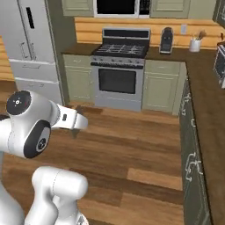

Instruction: Start the toaster. Once the lever pops up, take the bread to the plate on the dining counter.

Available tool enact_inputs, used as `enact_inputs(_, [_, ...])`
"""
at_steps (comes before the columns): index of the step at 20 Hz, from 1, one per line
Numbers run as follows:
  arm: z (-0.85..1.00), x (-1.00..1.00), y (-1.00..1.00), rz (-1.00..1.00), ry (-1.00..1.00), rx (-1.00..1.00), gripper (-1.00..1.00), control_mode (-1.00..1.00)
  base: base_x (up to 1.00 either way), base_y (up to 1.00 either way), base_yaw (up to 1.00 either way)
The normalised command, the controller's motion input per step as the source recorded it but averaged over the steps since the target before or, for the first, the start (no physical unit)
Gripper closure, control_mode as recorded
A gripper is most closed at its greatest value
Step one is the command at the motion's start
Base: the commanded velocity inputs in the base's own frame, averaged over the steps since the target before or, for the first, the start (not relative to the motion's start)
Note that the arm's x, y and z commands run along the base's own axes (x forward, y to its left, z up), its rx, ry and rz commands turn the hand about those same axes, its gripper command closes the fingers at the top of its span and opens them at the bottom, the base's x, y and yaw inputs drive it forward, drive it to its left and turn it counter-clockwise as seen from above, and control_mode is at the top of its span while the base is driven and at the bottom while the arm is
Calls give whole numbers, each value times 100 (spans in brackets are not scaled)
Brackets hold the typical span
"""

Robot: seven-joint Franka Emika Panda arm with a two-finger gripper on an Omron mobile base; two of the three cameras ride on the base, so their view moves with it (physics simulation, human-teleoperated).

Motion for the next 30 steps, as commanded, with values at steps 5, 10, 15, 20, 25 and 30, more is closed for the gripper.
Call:
enact_inputs(5, [0, 0, 0, 0, 0, 0, 100, 100, -2, 0, 100])
enact_inputs(10, [0, 0, 0, 0, 0, 0, 100, 100, 4, 0, 95])
enact_inputs(15, [0, 0, 0, 0, 0, 0, 100, 100, 34, 0, 83])
enact_inputs(20, [0, 0, 0, 0, 0, 0, 100, 100, 74, -6, 55])
enact_inputs(25, [0, 0, 0, 0, 0, 0, 100, 100, 99, -19, 31])
enact_inputs(30, [0, 0, 0, 0, 0, 0, 100, 100, 100, -28, 27])
